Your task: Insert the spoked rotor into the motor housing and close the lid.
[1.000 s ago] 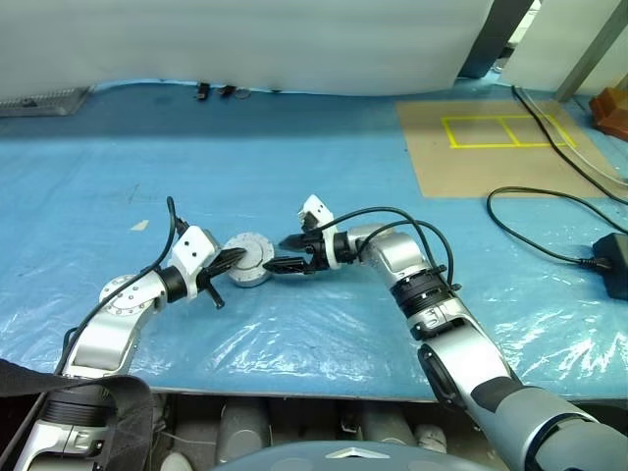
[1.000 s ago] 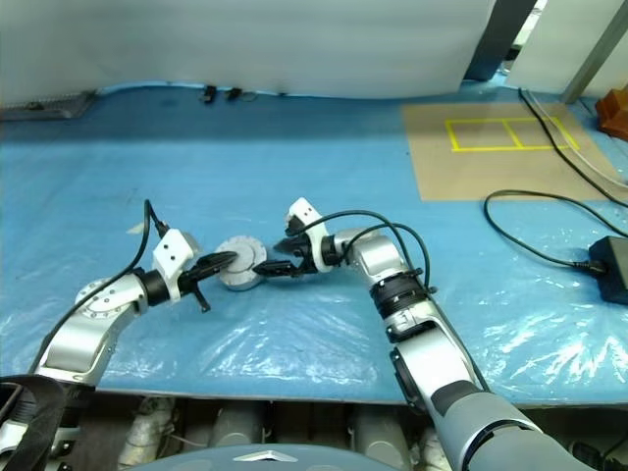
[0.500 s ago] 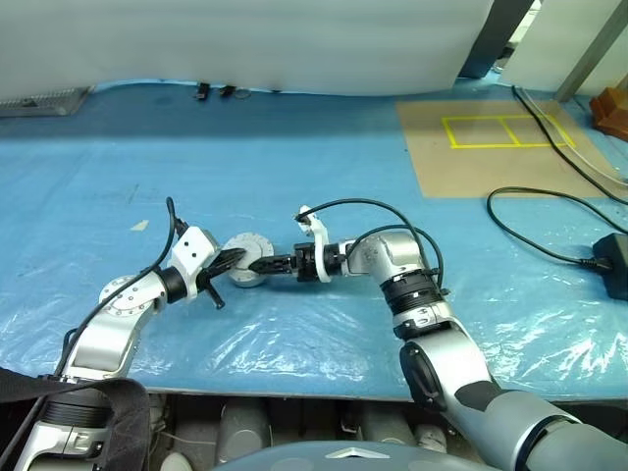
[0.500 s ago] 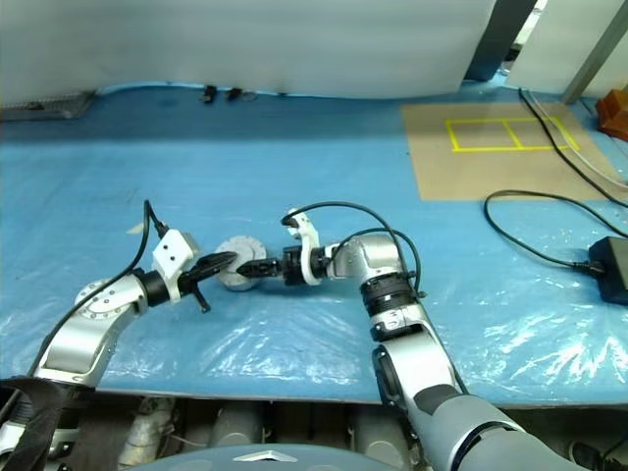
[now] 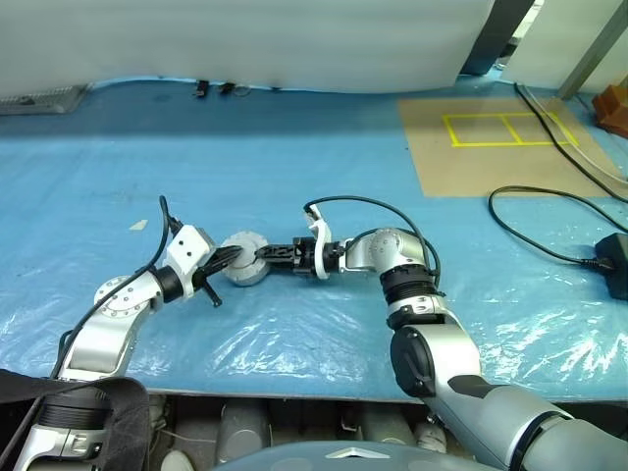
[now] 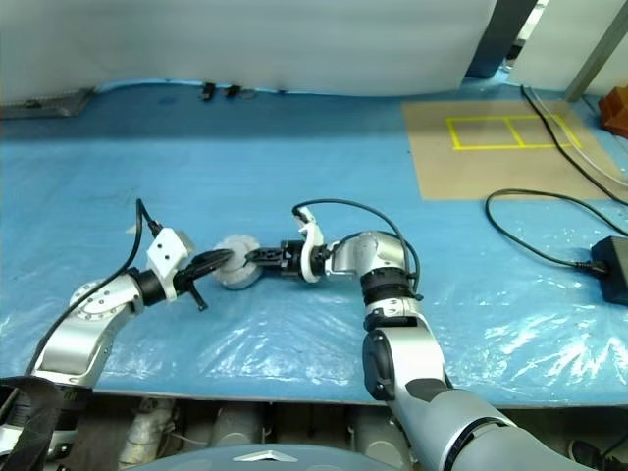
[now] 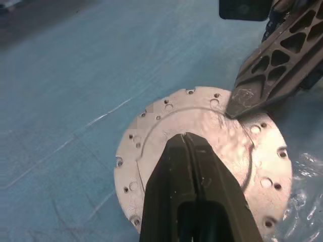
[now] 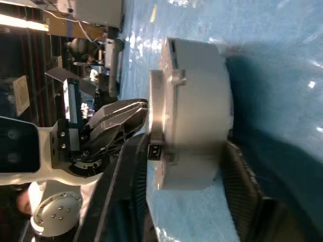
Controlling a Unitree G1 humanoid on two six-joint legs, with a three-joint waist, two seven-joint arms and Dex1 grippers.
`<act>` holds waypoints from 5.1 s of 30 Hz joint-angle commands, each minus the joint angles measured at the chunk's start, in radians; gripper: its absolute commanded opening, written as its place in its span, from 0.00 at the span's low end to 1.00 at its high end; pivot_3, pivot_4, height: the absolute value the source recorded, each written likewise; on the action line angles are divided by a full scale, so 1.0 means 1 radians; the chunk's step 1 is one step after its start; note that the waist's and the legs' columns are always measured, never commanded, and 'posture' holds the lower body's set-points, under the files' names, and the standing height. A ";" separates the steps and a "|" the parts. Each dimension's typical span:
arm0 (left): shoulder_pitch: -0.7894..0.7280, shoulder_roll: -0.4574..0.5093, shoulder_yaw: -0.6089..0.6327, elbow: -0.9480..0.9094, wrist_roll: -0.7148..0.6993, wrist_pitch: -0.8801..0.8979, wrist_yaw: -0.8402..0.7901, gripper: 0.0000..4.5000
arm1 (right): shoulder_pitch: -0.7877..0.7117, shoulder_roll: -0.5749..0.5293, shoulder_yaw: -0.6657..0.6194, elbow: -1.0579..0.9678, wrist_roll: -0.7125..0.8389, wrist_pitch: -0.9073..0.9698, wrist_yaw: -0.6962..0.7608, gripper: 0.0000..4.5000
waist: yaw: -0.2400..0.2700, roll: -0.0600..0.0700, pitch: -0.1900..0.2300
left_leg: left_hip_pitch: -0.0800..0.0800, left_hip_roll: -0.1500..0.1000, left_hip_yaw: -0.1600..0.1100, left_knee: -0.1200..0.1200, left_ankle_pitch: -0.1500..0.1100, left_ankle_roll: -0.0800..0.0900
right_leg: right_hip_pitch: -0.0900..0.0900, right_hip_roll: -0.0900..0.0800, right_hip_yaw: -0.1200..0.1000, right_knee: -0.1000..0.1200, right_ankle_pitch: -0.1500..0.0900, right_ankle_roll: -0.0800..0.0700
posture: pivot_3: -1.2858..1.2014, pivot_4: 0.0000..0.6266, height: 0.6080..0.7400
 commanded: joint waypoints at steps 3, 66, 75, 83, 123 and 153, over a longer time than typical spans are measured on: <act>0.027 -0.007 -0.034 0.027 0.018 0.028 -0.001 0.00 | -0.014 0.030 -0.001 -0.046 0.071 0.002 0.021 0.24 | 0.000 0.000 0.000 | 0.000 0.000 0.002 0.000 0.000 0.000 | 0.000 0.000 0.000 0.000 0.000 0.000 | 0.52 0.24 1.00; -0.033 -0.520 0.340 -0.175 -1.039 0.341 0.605 0.88 | -0.035 0.117 -0.093 -0.163 0.504 -0.008 -0.063 0.24 | 0.009 -0.011 0.005 | -0.017 0.001 0.004 0.011 0.000 0.000 | -0.009 0.002 -0.003 0.003 0.003 0.004 | 0.52 0.24 1.00; -0.030 -0.499 0.317 -0.179 -1.104 0.378 0.598 0.59 | -0.028 0.115 -0.069 -0.175 0.497 -0.023 -0.059 0.24 | 0.009 -0.011 0.005 | -0.017 0.001 0.004 0.012 0.000 0.000 | -0.009 0.002 -0.003 0.004 0.004 0.005 | 0.52 0.24 1.00; -0.006 -0.475 0.284 -0.185 -1.201 0.450 0.628 0.59 | -0.025 0.118 -0.042 -0.178 0.479 -0.048 -0.053 0.24 | 0.009 -0.012 0.005 | -0.017 0.001 0.003 0.013 0.000 0.000 | -0.009 0.002 -0.003 0.005 0.004 0.005 | 0.52 0.24 1.00; -0.099 -0.490 0.542 0.038 -1.289 0.174 0.635 0.59 | -0.042 0.073 0.015 -0.113 0.387 -0.238 -0.062 0.77 | 0.005 -0.015 0.006 | -0.018 0.001 -0.002 0.021 0.000 0.000 | -0.008 0.002 -0.004 0.012 0.004 0.005 | 0.52 0.24 1.00; -0.367 -0.420 0.736 0.772 -0.801 -0.248 0.563 0.99 | -0.032 0.082 0.028 -0.126 0.396 -0.261 -0.078 0.78 | 0.024 -0.013 0.002 | 0.003 0.001 -0.003 0.017 0.000 0.000 | 0.012 0.000 -0.003 0.012 -0.002 0.008 | 0.52 0.24 1.00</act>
